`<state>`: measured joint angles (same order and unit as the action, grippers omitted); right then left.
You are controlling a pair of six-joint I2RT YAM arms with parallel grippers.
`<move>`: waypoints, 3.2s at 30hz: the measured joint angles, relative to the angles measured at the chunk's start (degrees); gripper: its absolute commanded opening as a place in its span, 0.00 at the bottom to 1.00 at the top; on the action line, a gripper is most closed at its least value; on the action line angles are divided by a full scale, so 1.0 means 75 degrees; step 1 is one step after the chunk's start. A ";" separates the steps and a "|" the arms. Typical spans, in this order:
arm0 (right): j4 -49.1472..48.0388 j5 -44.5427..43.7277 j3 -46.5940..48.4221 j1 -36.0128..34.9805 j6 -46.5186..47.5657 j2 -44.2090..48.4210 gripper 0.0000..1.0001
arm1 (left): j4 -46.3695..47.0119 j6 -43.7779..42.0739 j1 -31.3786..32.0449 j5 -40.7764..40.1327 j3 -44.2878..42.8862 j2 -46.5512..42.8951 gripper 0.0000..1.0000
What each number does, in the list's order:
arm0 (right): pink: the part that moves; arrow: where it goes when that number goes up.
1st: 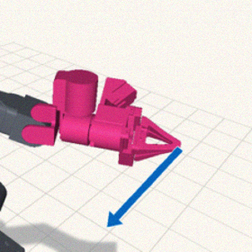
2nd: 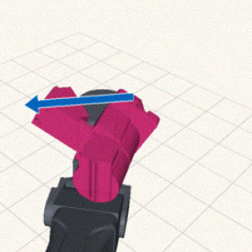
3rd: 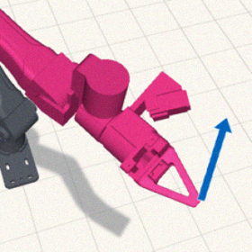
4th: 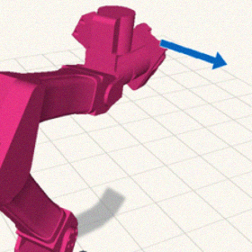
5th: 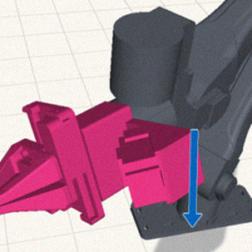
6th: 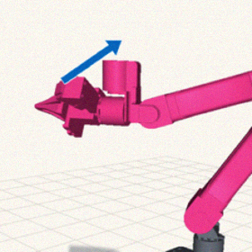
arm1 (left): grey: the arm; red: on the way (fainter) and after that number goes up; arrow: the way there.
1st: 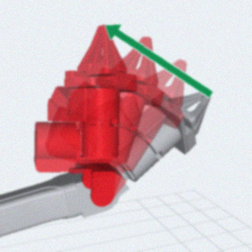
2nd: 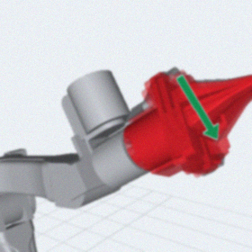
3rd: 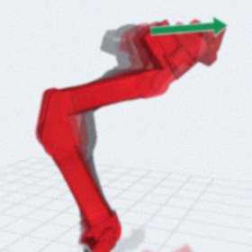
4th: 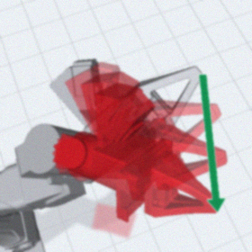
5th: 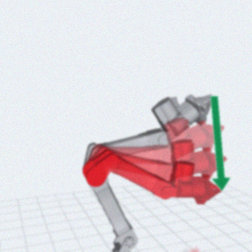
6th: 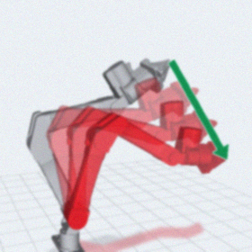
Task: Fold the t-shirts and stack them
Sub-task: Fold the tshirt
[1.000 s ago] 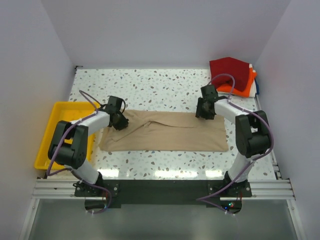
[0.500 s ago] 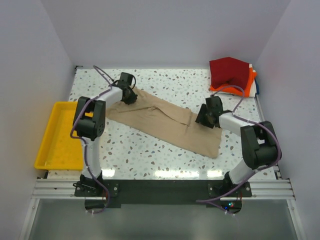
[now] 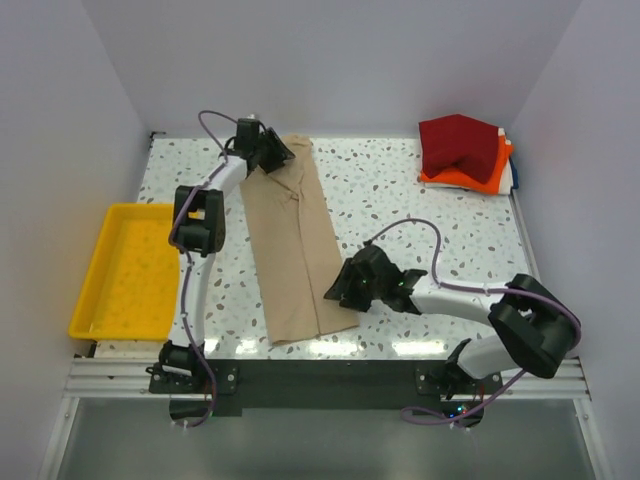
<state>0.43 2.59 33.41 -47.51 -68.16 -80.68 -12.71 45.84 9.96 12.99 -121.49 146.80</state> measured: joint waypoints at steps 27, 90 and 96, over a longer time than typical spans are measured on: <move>0.1938 -0.0440 0.3625 0.1582 0.3797 -0.1463 0.54 | 0.0600 -0.1128 0.0321 -0.0460 0.3112 -0.3654 0.39; 0.2055 0.1617 0.0184 0.0935 0.3707 0.0495 0.50 | -0.1515 0.0023 0.2183 -0.3736 0.9401 -0.8999 0.42; 0.1649 0.2078 -0.0315 0.0819 0.3261 0.0571 0.49 | -0.2296 0.0545 0.2192 -0.3095 1.1628 -1.0899 0.40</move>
<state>12.80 18.17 31.05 -41.36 -43.70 -76.40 -29.93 49.93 26.39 -10.22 -34.28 65.06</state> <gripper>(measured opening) 0.497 0.402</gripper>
